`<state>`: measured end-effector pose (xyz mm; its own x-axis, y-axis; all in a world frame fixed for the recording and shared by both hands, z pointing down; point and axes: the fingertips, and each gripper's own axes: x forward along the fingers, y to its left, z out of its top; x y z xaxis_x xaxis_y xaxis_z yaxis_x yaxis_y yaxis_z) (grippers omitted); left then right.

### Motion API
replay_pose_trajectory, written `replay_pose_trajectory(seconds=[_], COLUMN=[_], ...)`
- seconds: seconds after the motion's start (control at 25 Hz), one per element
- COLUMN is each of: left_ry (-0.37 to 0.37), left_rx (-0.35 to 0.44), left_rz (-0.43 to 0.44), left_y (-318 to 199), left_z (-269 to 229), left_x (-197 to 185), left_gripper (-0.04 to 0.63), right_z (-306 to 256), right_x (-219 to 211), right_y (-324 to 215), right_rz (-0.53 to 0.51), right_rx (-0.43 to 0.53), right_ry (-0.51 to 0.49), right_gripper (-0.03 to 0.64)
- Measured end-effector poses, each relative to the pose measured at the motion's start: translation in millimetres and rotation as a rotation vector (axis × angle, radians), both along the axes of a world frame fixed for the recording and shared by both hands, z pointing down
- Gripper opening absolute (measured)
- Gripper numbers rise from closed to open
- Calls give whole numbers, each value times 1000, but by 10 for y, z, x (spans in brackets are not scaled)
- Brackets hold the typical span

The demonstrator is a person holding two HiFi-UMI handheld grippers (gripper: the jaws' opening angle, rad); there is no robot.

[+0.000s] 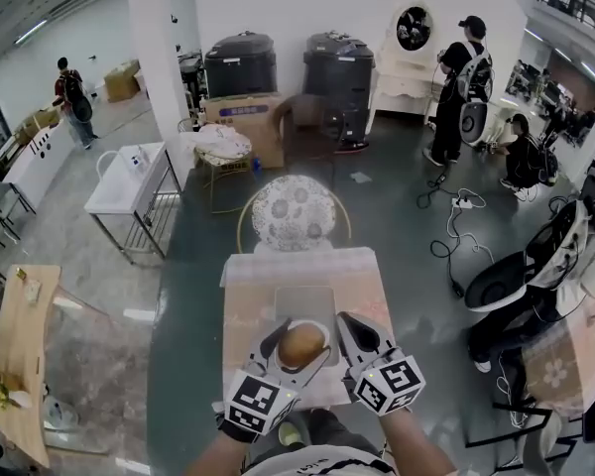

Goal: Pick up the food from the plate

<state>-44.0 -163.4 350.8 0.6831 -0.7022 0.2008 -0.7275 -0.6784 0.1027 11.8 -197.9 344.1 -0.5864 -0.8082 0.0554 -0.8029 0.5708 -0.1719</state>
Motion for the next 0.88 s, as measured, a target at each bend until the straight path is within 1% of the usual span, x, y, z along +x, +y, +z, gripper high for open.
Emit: replay_pose_trajectory(seconds=[0.12,0.28,0.48,0.88], left_ry=[29,42,44,55], left_rx=[25,42,48,55], left_rz=[-2,-5,-13,-30], left_y=[10,23,3,2], left_z=[-152,-231,-262,-319], left_x=[-44,-70,-117,-197], left_gripper=[348,348,348,348], right_z=[-36,-43,-120,-176], right_x=[-9,-36,-149,-216], right_y=[-10,-11,3,38], right_rz=[-4,-7,-20,-19], right_rx=[-13,-31,-6,17], right_ry=[-9,5,20,31], right_gripper=[14,14,14,14])
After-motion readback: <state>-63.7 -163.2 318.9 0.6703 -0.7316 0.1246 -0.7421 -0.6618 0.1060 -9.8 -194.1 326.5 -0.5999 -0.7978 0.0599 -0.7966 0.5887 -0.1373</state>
